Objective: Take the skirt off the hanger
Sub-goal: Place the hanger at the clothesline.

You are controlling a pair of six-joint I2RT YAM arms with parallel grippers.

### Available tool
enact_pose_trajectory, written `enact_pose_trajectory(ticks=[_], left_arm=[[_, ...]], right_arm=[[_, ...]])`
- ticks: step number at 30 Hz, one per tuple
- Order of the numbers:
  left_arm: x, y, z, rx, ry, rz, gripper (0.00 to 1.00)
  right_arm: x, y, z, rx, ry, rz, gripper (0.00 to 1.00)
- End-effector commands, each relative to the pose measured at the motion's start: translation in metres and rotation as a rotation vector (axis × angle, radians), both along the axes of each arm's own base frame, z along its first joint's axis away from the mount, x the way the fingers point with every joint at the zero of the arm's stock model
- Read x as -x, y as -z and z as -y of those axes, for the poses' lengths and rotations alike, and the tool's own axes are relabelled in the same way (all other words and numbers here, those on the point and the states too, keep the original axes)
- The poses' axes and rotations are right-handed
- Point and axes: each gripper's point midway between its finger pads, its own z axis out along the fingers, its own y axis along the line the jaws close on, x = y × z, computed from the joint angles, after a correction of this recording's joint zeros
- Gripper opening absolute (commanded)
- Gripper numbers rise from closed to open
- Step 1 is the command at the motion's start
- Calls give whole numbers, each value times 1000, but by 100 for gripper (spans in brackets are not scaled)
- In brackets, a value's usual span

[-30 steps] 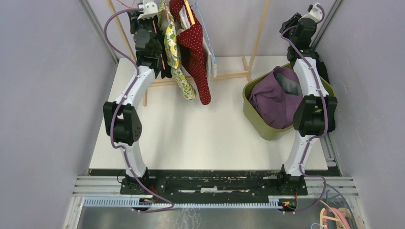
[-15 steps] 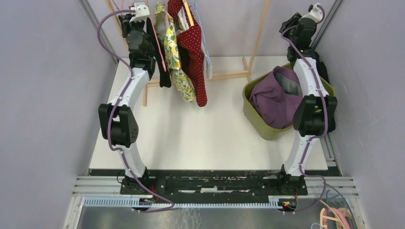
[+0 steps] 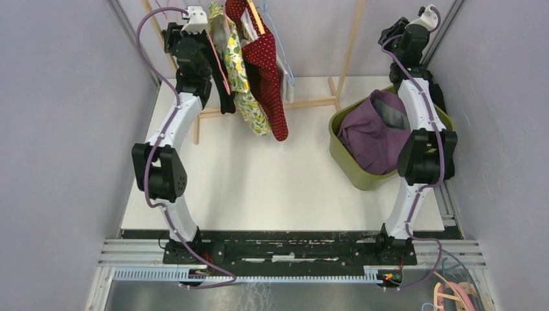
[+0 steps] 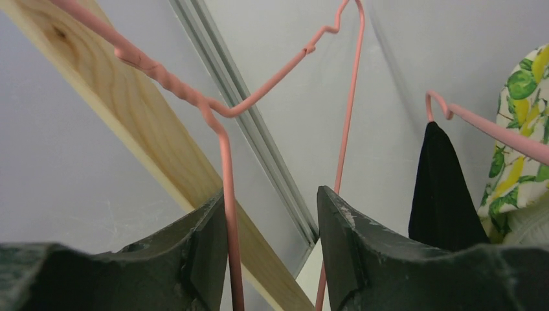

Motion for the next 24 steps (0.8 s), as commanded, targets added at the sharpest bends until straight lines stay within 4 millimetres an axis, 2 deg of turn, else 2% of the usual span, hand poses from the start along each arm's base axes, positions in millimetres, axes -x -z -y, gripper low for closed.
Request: enact_pose_trajectory(ticks=[1,8,18,21,24], left_arm=[[43,-64,2,60,35,139,59],[73,-76,16,73,83,116,69],[126,-65,22,156,168,41,84],[142,-69,26,183,220,28,85],[155,-85,43,226,346,40,85]], right_arm=[[6,-34,0,-14,-11,89,44],[12,-39,0,-2,-7,93,49],[25,-44,-5,-3,-30,90,53],[28,-47,-9,-4,-45,92,53],[33,-53,-12,3,-63,98,53]])
